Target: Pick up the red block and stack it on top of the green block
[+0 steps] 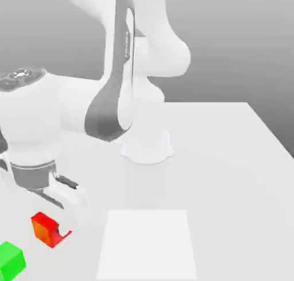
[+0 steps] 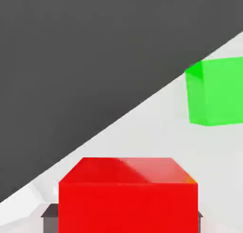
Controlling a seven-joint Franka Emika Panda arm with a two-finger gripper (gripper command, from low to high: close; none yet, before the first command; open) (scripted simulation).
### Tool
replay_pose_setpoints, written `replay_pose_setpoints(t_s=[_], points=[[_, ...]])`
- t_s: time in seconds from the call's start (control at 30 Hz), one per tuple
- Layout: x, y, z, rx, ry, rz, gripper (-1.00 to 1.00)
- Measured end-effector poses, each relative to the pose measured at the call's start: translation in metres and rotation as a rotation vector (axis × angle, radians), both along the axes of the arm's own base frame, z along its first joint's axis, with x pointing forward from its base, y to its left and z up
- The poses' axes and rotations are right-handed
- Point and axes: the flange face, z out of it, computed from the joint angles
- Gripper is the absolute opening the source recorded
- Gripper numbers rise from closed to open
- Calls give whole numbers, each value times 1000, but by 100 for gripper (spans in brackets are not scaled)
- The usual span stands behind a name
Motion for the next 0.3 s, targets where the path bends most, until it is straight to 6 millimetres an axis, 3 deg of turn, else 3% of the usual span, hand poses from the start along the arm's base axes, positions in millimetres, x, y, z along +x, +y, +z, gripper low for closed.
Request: replay_pose_setpoints(t_s=[0.07, 0.17, 0.2, 0.3], points=[[0, -33, -2, -3, -1, -59, -100], [-1, -43, -41, -5, 0, -76, -100], [-1, -44, -51, -5, 0, -78, 100], [-1, -44, -51, -5, 0, -78, 100]])
